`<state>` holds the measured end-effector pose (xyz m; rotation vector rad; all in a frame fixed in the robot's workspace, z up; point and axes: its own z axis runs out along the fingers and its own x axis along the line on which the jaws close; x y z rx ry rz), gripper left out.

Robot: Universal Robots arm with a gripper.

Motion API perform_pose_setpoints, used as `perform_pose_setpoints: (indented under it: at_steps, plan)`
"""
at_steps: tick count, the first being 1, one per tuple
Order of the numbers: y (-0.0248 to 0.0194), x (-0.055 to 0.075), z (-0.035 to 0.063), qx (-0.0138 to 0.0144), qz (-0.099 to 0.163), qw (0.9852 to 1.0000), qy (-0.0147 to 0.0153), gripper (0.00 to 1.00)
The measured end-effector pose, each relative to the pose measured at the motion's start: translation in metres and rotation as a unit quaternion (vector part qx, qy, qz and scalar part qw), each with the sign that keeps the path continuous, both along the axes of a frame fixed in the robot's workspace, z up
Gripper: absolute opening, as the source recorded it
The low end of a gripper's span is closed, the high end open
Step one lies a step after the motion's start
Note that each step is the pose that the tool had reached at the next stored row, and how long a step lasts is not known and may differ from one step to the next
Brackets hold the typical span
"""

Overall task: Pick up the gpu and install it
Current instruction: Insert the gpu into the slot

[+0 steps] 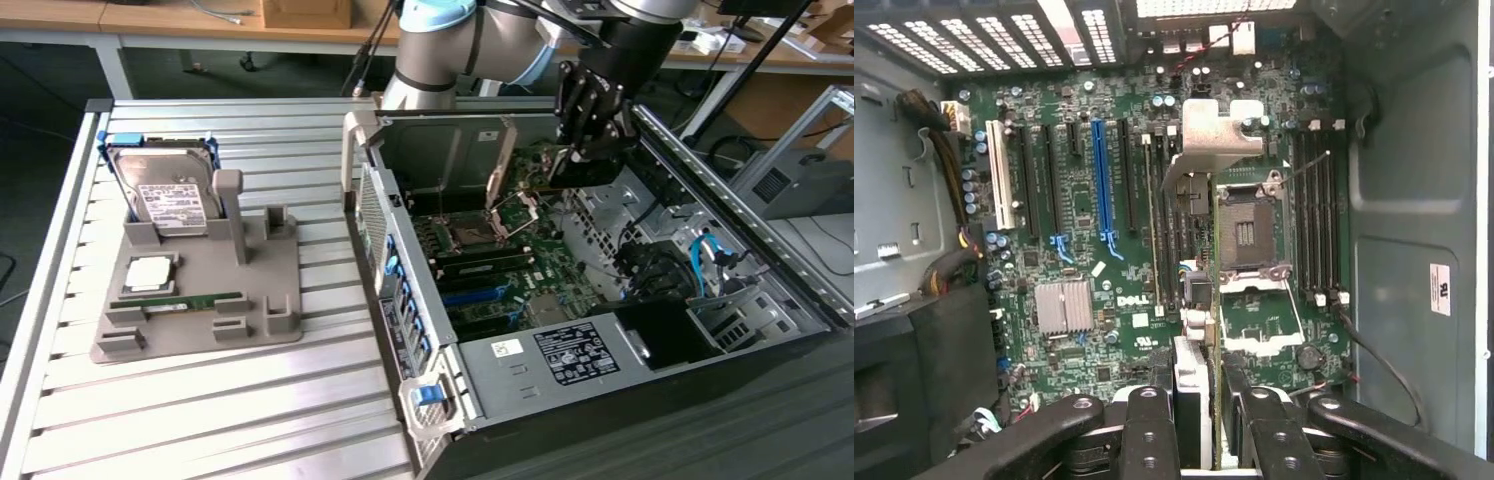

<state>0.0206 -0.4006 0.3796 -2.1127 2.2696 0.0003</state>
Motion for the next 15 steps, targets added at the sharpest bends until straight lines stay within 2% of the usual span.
perform_pose_setpoints:
  at_steps: [2,3,4,5,6,15]
  plan:
    - [0.0,0.0,0.0,0.0001,0.0,1.0,0.0002,0.3]
    - [0.0,0.0001,-0.0001,0.0001,0.0,1.0,0.002,0.3]
    - [0.0,0.0001,-0.0004,0.0003,0.0,1.0,0.005,0.3]
    - [0.0,0.0,-0.0005,0.0005,0.0,1.0,0.0094,0.3]
    - [0.0,0.0,-0.0005,0.0005,0.0,0.9999,0.0112,0.3]
    - [0.0,0.0,-0.001,0.0007,0.0,0.9999,0.0116,0.3]
